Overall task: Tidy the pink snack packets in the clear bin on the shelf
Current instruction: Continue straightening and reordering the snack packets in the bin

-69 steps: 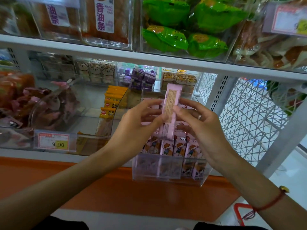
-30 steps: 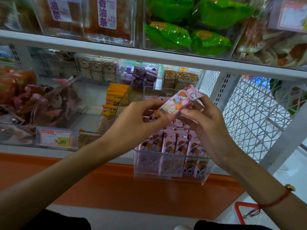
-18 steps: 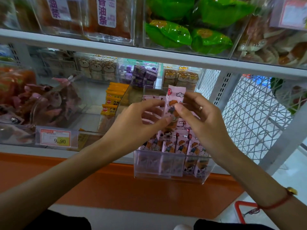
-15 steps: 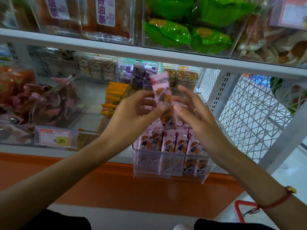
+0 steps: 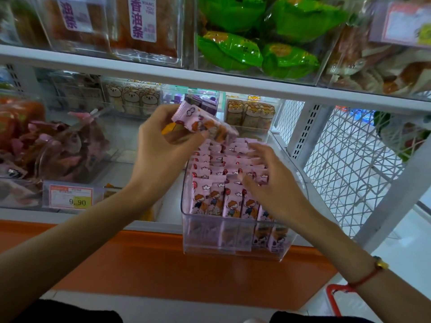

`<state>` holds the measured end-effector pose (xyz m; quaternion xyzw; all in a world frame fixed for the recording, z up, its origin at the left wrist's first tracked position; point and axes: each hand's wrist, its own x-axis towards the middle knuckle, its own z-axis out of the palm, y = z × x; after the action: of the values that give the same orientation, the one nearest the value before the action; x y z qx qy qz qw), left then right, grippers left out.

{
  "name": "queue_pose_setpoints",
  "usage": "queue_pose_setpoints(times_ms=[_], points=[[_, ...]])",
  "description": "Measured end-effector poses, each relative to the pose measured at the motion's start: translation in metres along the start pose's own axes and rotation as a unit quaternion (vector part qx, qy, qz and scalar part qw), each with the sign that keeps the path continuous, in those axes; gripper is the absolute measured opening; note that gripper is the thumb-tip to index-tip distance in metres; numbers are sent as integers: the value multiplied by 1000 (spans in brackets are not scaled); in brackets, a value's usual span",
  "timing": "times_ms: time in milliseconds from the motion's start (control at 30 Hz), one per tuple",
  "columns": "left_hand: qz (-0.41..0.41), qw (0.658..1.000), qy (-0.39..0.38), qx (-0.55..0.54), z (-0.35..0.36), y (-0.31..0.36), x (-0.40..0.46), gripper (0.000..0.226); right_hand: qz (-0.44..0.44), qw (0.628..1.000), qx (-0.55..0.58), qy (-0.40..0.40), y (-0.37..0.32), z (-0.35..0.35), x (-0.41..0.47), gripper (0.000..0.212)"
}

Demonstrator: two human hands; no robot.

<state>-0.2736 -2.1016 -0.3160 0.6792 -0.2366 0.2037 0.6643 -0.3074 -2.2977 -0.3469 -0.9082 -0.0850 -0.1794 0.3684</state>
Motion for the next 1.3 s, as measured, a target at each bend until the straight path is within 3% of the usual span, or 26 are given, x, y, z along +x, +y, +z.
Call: queue_pose_setpoints(times_ms=[133,333,533,667,767,800,900,967,1033,1133,1300], points=[[-14,992,-34,118,11,-16,36,36,-14,982,-168,-90,12,6,-4,46],[-22,932,-177,317,35,-42,91,51,-17,978,-181,-100,16,5,-5,45],[-63,888,-305,339,49,-59,119,41,-31,978,-181,-98,15,3,-4,45],[-52,853,-348,385,60,-66,128,15,-47,977,-187,-91,14,2,-4,47],[-35,841,-351,409,65,-77,122,43,-68,974,-202,-72,11,2,-4,47],[-27,830,-363,423,67,-80,118,43,-78,973,-209,-61,10,1,-4,45],[-32,748,-439,496,72,-87,114,34,-90,976,-197,-36,7,-1,-4,39],[-40,719,-457,522,73,-83,115,36,-87,977,-191,-32,4,-3,-6,36],[-20,726,-445,524,70,-74,116,36,-84,975,-196,-56,1,-6,-9,39],[16,764,-415,495,66,-62,113,36,-85,968,-205,-119,-6,-11,-16,42],[42,745,-418,518,65,-61,98,32,-99,967,-206,-114,-15,-15,-32,43]])
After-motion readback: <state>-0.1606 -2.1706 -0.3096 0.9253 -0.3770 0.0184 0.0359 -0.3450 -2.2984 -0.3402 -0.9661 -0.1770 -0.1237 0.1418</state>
